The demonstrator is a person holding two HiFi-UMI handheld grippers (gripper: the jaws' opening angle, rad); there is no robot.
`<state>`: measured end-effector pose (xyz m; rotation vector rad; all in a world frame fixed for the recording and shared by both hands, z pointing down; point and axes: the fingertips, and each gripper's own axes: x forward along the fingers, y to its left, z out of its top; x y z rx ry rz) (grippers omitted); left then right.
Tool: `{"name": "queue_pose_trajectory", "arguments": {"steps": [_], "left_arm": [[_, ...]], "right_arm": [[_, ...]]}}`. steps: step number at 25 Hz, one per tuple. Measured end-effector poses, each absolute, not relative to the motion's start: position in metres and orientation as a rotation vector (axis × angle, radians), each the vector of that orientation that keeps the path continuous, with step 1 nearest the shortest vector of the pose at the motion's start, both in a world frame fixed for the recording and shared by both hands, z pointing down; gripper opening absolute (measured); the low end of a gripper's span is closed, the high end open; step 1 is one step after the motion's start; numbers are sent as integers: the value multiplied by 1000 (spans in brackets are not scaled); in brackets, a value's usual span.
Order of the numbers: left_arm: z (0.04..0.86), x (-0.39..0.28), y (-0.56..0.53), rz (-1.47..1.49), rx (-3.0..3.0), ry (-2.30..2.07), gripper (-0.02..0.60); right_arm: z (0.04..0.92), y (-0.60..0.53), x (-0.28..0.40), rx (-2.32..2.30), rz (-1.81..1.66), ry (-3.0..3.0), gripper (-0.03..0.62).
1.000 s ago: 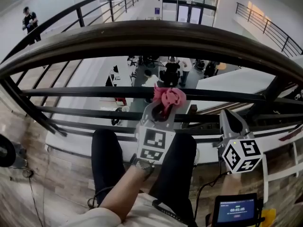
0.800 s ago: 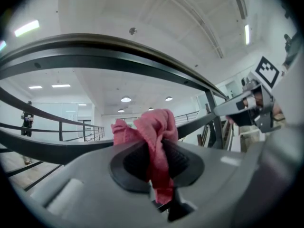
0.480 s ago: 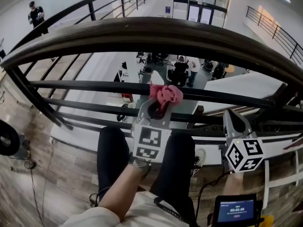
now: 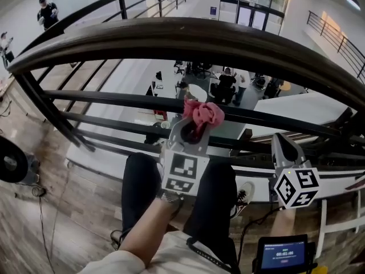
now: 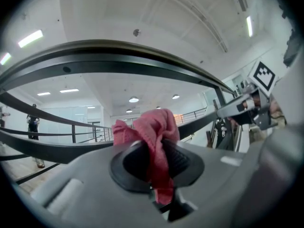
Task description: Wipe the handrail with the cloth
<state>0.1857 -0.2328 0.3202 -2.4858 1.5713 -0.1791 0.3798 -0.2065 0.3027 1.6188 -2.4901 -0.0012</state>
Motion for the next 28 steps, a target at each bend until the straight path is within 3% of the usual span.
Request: {"name": "queue_pose_trajectory", "arguments": {"steps": [28], "left_arm": [[314,59,-236,-174,-2330,1756,71]], "right_arm": [[318,-215,320,1471,53,-2576,3]]}}
